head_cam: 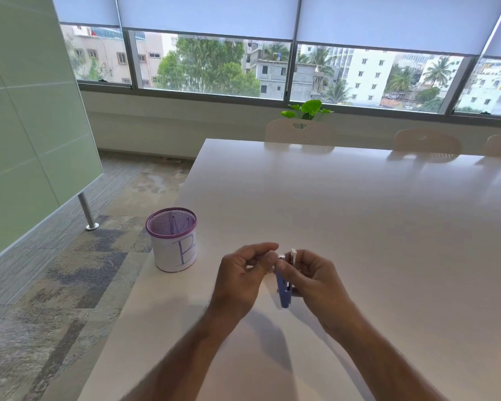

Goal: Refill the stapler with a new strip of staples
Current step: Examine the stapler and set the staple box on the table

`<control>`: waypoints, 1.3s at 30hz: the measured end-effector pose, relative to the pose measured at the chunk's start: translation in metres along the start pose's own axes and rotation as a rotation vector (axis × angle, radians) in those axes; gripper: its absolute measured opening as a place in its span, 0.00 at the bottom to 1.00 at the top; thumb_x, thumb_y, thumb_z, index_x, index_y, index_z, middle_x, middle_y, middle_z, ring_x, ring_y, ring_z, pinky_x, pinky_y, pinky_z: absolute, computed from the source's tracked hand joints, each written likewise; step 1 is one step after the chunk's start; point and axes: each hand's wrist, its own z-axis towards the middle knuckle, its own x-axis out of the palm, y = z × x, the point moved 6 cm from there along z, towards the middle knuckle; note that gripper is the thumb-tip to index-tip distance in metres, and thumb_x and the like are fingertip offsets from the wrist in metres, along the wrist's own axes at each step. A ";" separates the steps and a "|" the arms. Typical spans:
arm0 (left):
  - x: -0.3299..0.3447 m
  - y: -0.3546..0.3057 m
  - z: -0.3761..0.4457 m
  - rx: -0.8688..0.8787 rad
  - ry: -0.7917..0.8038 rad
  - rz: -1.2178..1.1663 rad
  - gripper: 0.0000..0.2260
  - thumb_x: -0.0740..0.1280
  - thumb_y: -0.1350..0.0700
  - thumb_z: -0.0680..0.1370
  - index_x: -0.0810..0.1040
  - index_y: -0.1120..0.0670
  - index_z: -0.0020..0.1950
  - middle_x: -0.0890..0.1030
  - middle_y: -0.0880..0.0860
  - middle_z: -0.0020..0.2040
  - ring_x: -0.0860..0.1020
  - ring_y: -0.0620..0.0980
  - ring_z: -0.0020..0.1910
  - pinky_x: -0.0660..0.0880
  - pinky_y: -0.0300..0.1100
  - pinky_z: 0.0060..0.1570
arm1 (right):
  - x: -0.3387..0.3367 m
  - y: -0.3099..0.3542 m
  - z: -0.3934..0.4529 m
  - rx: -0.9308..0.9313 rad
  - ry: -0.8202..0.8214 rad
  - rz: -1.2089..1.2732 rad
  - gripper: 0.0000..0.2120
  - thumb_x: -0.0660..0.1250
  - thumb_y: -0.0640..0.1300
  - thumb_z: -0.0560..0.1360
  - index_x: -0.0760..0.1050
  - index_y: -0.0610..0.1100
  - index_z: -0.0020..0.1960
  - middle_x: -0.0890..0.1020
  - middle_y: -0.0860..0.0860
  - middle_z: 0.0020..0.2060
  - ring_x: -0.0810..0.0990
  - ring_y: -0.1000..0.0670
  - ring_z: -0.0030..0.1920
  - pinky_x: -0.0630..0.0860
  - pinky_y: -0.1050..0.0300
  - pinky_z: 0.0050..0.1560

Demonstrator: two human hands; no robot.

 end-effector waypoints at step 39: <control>0.025 -0.010 -0.016 0.135 0.060 0.067 0.15 0.55 0.53 0.83 0.73 0.57 0.41 0.74 0.47 0.31 0.72 0.47 0.30 0.70 0.41 0.30 | 0.015 0.025 -0.018 -0.339 -0.144 -0.554 0.16 0.67 0.33 0.74 0.73 0.55 0.41 0.84 0.53 0.29 0.85 0.54 0.31 0.83 0.48 0.33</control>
